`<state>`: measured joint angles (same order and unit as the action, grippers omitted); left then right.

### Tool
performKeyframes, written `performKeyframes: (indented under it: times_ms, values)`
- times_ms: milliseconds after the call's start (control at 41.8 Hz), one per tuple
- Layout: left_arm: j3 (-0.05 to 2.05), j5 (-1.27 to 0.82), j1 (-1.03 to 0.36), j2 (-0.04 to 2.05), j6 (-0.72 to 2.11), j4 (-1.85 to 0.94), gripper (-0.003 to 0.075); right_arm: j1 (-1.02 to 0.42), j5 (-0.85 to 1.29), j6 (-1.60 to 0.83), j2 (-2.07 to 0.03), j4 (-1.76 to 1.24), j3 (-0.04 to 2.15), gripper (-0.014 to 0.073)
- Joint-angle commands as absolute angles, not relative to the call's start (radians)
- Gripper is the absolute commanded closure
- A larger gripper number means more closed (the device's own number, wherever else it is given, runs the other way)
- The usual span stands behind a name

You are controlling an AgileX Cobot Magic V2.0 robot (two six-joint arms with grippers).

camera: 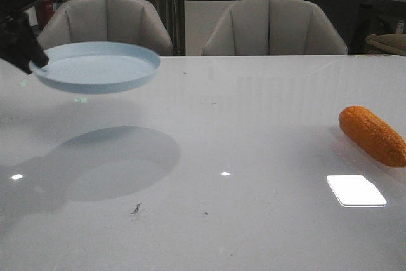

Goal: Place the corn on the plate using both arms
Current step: 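Grasp the pale blue plate rim with the left gripper and lift it, then lower the plate to the table center and open the left gripper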

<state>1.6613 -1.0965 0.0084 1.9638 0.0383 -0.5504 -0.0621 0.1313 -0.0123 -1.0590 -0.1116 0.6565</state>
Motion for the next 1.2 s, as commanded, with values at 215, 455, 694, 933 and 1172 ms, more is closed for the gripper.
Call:
performKeyframes:
  times_ms: [215,455,694,933,1172]
  values:
    - [1.733,-1.042,-0.222,1.955,0.000,-0.627,0.0627,-0.061,0.063,-0.018,-1.045,-0.106,0.693,0.0139]
    - [1.733,-1.048,-0.330,2.058,0.000,-0.520,0.0627,-0.061,0.075,-0.018,-1.045,-0.106,0.693,0.0139]
    - [1.733,-1.112,-0.364,2.104,0.000,-0.496,0.0552,-0.061,0.075,-0.018,-1.045,-0.106,0.693,0.0139]
    - [1.739,-1.078,-0.373,2.117,0.000,-0.466,0.0381,-0.061,0.076,-0.018,-1.045,-0.106,0.693,0.0139]
    - [1.898,-1.158,-0.318,2.114,0.006,-0.480,0.0381,-0.061,0.078,-0.017,-1.045,-0.106,0.693,0.0139]
